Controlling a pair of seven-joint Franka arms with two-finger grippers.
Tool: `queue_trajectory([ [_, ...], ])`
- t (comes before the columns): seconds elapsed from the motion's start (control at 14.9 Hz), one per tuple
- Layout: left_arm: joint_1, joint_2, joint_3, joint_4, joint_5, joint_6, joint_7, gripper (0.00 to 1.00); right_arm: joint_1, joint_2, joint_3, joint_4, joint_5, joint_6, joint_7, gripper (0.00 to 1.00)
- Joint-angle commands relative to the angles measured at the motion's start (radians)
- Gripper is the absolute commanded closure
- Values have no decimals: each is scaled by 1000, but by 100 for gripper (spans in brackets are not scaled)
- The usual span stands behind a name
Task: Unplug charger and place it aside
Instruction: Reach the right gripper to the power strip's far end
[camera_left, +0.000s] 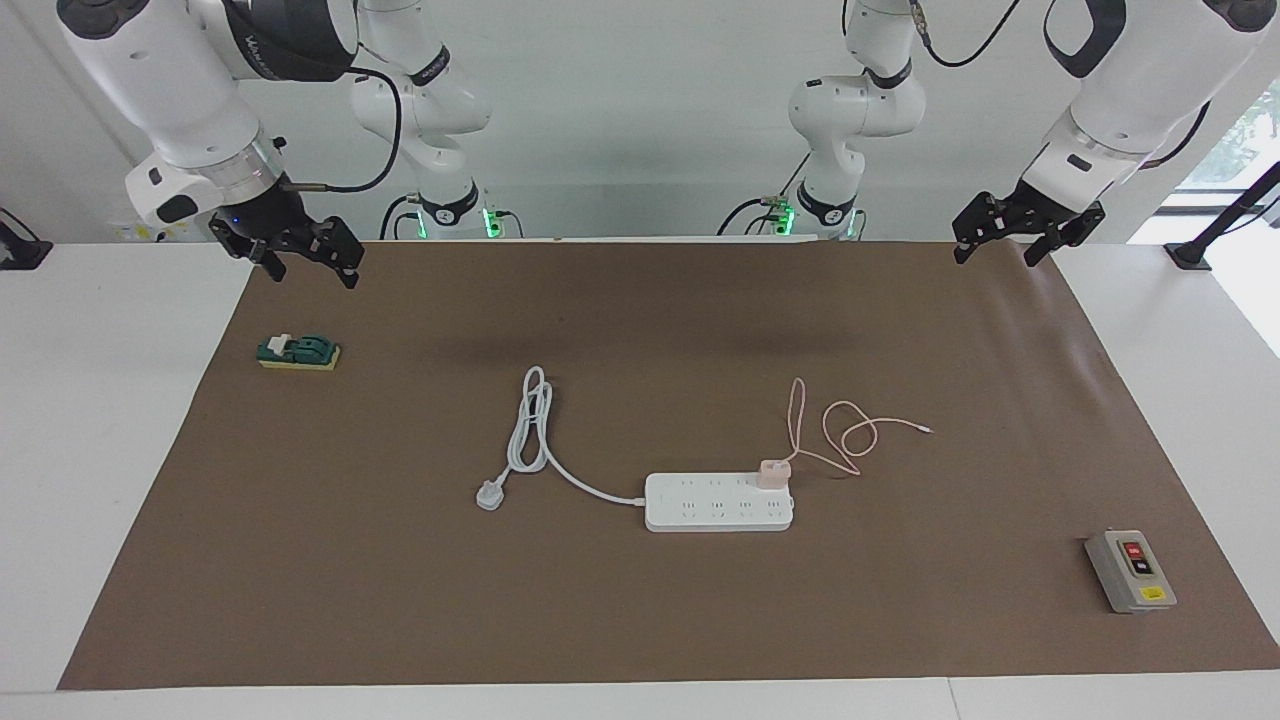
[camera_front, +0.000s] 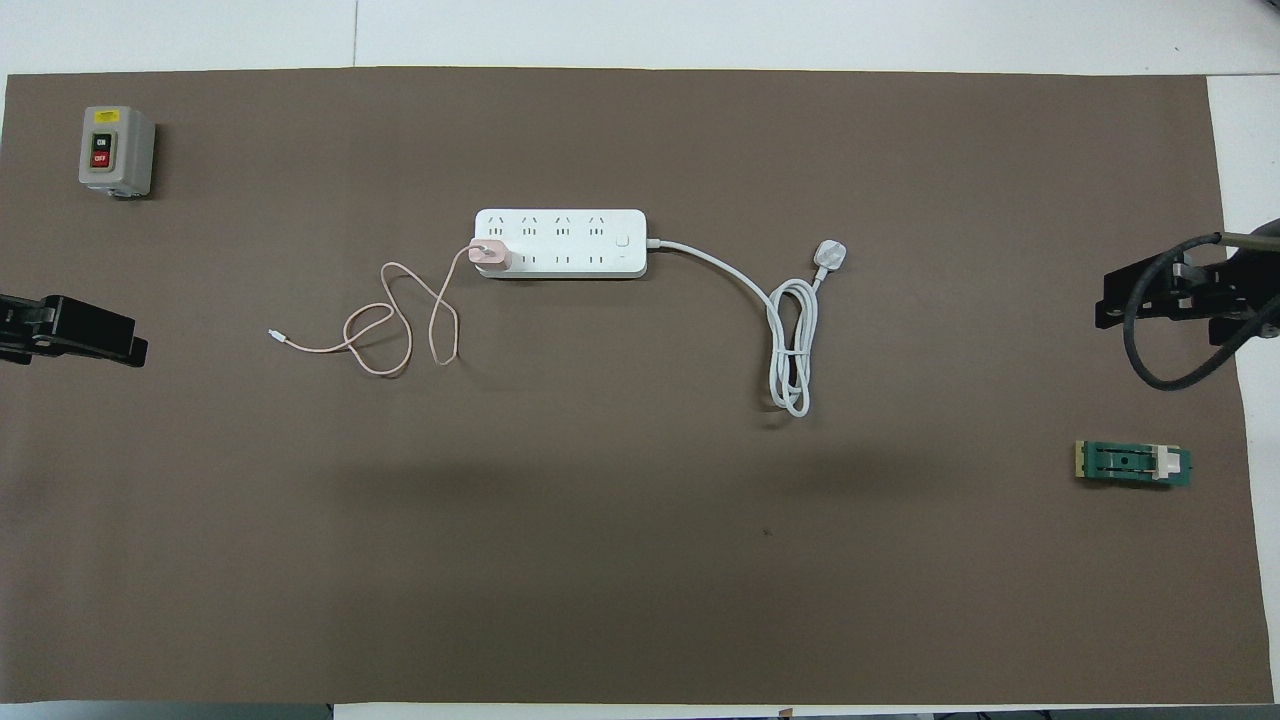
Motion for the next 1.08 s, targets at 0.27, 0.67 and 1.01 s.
queue_trajectory([
  [0.27,0,-8,0,2,11,-16,-1,0,-11,-15,12,-10,16,-16,-16,0],
  [0.67,0,-8,0,2,11,-16,1,0,13,-30,18,-48,51,24,-27,0],
  [1.01,0,-8,0,2,11,-16,-1,0,47,42,18,-53,233,60,480,0],
])
